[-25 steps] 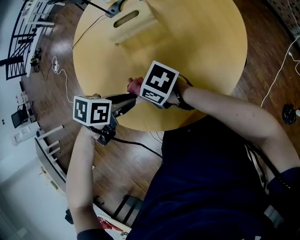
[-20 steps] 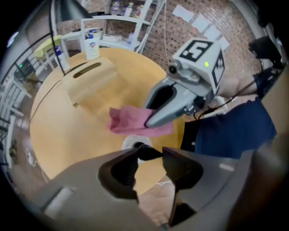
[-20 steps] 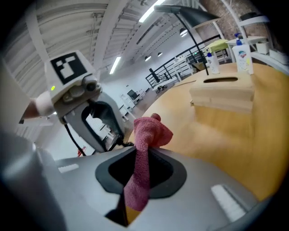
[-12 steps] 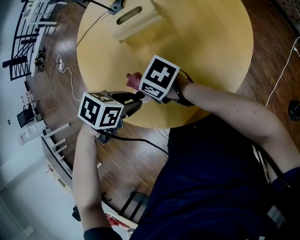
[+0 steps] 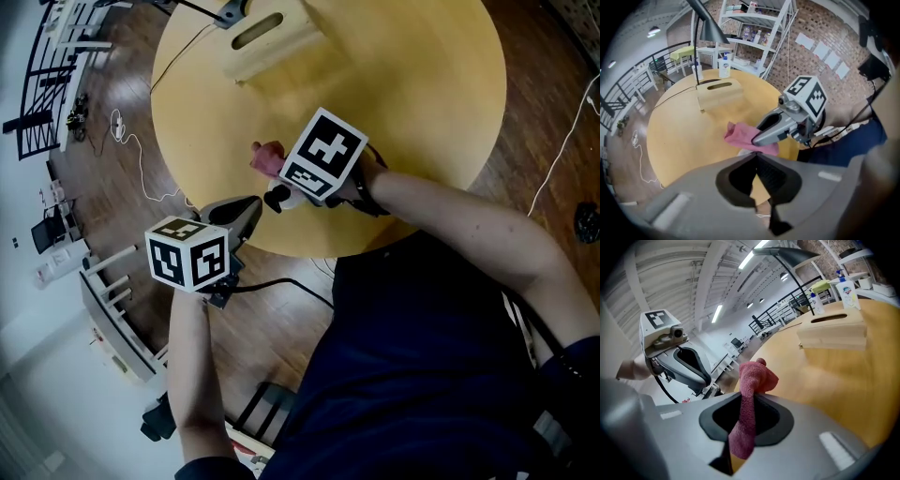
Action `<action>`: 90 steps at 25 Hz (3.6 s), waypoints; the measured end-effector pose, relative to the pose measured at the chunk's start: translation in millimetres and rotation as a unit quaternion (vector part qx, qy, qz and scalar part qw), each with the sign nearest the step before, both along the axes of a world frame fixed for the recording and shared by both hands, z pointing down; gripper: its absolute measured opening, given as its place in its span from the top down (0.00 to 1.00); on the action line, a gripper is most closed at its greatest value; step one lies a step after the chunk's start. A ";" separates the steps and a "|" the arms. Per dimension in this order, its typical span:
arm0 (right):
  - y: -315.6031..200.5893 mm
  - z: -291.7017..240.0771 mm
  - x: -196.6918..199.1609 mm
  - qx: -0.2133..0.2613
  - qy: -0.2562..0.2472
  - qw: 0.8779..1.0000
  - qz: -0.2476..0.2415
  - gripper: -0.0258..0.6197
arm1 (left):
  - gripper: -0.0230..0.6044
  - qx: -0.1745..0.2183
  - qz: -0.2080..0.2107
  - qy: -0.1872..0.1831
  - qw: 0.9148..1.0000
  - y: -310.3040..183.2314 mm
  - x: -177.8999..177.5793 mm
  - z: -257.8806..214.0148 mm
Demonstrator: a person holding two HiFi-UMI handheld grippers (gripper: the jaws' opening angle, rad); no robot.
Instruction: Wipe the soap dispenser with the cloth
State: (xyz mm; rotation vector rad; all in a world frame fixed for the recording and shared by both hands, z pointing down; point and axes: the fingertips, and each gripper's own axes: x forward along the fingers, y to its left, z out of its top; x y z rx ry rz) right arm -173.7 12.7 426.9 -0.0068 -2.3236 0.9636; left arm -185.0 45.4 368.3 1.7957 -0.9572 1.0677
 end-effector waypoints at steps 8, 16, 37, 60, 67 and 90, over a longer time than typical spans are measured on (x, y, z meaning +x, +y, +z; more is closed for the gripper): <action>13.3 10.5 2.6 0.036 0.029 0.999 -0.021 0.86 | 0.76 -0.032 0.008 -0.003 0.999 3.3 8.6 19.0; 0.3 -8.3 -7.4 0.032 -0.017 0.999 0.020 0.86 | 0.77 -0.065 0.086 -0.042 0.993 13.7 6.0 25.5; -0.3 -16.7 12.7 0.040 -0.015 0.999 0.031 0.86 | 0.75 -0.115 0.200 -0.133 0.964 28.2 21.6 33.6; 10.8 -4.1 3.8 0.006 -0.008 1.000 0.007 0.86 | 0.66 -0.021 0.324 -0.194 0.926 25.5 15.1 36.8; 36.6 7.2 17.1 -0.007 0.019 0.999 -0.028 0.86 | 0.80 -0.017 0.502 -0.262 0.824 36.4 21.5 41.2; 43.2 7.4 41.6 -0.025 0.015 0.995 -0.099 0.86 | 0.64 0.158 -0.096 -0.137 0.973 46.5 15.0 56.2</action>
